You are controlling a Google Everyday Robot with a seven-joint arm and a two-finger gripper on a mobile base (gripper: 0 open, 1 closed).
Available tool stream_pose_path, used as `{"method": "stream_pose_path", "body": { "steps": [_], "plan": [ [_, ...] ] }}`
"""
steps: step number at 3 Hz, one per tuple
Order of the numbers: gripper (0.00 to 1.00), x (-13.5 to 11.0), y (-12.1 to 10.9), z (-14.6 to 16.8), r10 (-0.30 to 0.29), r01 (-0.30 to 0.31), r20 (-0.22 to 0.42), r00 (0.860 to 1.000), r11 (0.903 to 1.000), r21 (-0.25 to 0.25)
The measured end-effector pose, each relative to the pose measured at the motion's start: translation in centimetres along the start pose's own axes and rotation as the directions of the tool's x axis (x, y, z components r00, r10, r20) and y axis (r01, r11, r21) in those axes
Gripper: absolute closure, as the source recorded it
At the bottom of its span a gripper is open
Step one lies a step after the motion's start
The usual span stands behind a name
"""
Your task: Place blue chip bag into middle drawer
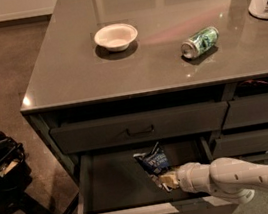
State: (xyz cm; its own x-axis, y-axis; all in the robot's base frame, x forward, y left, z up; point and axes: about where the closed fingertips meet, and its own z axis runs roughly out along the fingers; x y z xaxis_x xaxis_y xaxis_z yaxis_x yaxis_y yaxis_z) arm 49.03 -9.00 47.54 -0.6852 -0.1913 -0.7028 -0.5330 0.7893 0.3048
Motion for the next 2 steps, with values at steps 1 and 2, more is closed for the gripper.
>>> {"method": "stream_pose_path", "body": {
  "steps": [1, 2],
  "plan": [
    [0.41, 0.03, -0.14, -0.09, 0.009, -0.009, 0.005, 1.000, 0.9999, -0.007],
    [0.18, 0.03, -0.14, -0.09, 0.010, -0.010, 0.005, 1.000, 0.9999, -0.008]
  ]
}}
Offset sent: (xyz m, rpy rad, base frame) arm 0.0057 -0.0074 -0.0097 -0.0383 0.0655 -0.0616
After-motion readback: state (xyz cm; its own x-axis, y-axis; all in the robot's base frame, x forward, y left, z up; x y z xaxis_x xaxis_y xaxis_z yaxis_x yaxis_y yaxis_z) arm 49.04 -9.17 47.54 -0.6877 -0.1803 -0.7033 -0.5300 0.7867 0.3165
